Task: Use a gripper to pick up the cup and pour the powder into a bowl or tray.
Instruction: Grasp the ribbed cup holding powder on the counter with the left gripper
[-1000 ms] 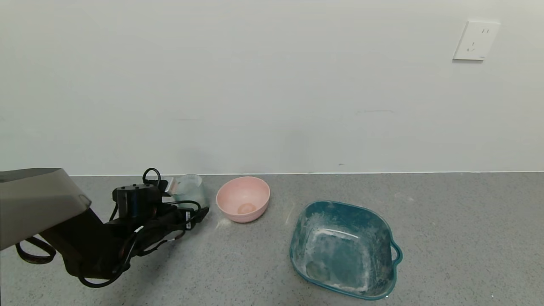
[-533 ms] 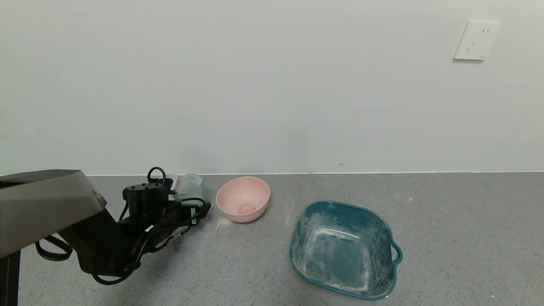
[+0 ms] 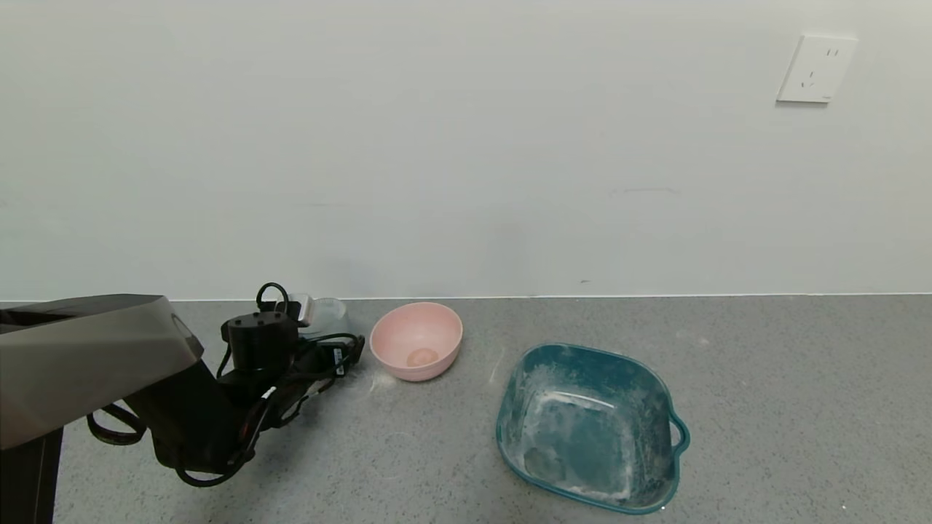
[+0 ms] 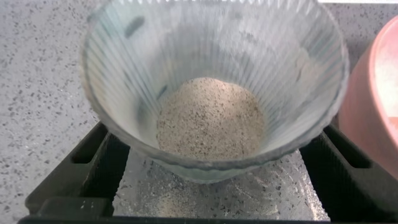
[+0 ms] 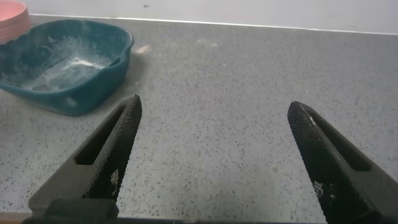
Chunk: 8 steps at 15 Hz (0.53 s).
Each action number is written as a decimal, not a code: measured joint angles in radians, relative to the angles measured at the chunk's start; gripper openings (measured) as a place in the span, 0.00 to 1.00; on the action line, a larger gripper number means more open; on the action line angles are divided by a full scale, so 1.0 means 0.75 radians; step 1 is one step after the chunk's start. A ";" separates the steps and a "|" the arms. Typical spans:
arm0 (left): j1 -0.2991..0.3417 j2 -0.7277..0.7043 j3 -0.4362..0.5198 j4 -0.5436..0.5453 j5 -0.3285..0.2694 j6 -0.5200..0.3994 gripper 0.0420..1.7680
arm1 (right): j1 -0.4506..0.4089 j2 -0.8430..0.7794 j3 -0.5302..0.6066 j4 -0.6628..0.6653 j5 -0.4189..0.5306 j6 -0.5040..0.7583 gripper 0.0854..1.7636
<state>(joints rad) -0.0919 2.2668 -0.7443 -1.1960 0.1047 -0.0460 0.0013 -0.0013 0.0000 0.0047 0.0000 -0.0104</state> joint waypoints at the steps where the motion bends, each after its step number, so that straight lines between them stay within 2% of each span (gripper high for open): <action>1: -0.002 0.009 0.001 -0.004 0.002 0.001 0.97 | 0.000 0.000 0.000 -0.001 0.000 -0.001 0.97; 8: -0.017 0.079 -0.001 -0.117 0.048 0.010 0.97 | 0.000 0.000 0.000 0.000 0.000 0.000 0.97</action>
<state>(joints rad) -0.1047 2.3260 -0.7451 -1.2838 0.1404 -0.0385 0.0013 -0.0013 0.0000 0.0047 0.0000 -0.0104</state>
